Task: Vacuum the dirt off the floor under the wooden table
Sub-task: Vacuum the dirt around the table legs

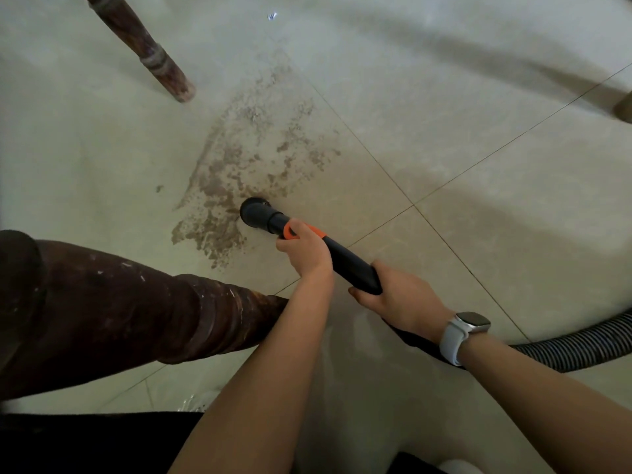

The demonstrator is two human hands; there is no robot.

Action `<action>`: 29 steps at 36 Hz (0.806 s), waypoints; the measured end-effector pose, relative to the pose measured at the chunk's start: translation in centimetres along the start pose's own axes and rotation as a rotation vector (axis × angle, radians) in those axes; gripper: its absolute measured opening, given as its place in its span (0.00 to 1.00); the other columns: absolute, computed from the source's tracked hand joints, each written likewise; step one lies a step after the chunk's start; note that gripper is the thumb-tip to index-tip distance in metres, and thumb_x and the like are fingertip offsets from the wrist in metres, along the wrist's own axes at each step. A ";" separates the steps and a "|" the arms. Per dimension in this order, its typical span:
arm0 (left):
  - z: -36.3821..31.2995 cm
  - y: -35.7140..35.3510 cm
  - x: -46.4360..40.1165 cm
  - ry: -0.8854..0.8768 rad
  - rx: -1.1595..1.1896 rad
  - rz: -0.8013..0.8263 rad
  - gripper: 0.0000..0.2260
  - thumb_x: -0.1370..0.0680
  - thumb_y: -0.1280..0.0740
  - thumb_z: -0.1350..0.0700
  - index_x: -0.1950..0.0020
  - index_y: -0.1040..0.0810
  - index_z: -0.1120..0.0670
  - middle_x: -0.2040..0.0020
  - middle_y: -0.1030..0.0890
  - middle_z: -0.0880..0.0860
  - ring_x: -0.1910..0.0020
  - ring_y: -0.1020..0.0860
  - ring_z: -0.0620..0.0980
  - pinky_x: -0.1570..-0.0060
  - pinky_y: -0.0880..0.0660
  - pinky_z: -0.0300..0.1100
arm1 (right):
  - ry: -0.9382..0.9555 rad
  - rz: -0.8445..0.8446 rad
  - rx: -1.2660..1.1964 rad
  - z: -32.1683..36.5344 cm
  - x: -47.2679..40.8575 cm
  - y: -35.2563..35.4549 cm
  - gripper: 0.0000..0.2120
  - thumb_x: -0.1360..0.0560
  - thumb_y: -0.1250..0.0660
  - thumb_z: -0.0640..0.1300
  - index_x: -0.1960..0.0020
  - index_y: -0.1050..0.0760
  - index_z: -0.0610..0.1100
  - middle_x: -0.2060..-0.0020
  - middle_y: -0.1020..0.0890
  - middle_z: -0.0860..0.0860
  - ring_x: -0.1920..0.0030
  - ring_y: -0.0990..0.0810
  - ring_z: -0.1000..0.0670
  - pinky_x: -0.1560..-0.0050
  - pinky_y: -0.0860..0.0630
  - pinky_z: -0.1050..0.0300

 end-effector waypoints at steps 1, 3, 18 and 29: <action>-0.1 -0.1 0.1 -0.003 0.005 0.005 0.24 0.17 0.48 0.47 0.26 0.43 0.59 0.33 0.30 0.60 0.38 0.28 0.59 0.49 0.33 0.45 | -0.007 -0.006 -0.003 0.0 0.0 0.0 0.13 0.23 0.38 0.58 0.51 0.36 0.50 0.63 0.26 0.53 0.64 0.27 0.51 0.71 0.38 0.65; -0.2 -0.5 0.1 -0.007 0.015 0.019 0.24 0.17 0.48 0.47 0.26 0.43 0.59 0.34 0.30 0.59 0.39 0.28 0.59 0.49 0.33 0.45 | -0.024 -0.022 -0.010 -0.2 -0.1 0.1 0.13 0.24 0.38 0.58 0.51 0.35 0.50 0.64 0.27 0.54 0.66 0.28 0.53 0.71 0.38 0.65; -0.4 -2.2 1.6 -0.038 0.000 0.120 0.24 0.17 0.47 0.47 0.26 0.45 0.58 0.32 0.31 0.59 0.37 0.29 0.58 0.49 0.34 0.43 | -0.102 -0.077 -0.045 -1.5 0.7 0.6 0.14 0.24 0.38 0.59 0.49 0.33 0.48 0.64 0.25 0.53 0.65 0.25 0.51 0.67 0.32 0.60; -0.9 -4.2 2.7 -0.052 -0.050 0.229 0.24 0.17 0.48 0.46 0.26 0.45 0.59 0.32 0.31 0.58 0.36 0.29 0.58 0.49 0.33 0.44 | -0.171 -0.150 -0.057 -2.5 1.2 1.5 0.14 0.24 0.38 0.59 0.51 0.35 0.49 0.66 0.27 0.54 0.68 0.27 0.53 0.71 0.36 0.61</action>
Point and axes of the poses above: each hand's wrist, its own x-axis away from the middle knuckle, its own y-axis out of the back of the hand, z = x × y, the point moved 1 cm from there along -x, towards the middle knuckle
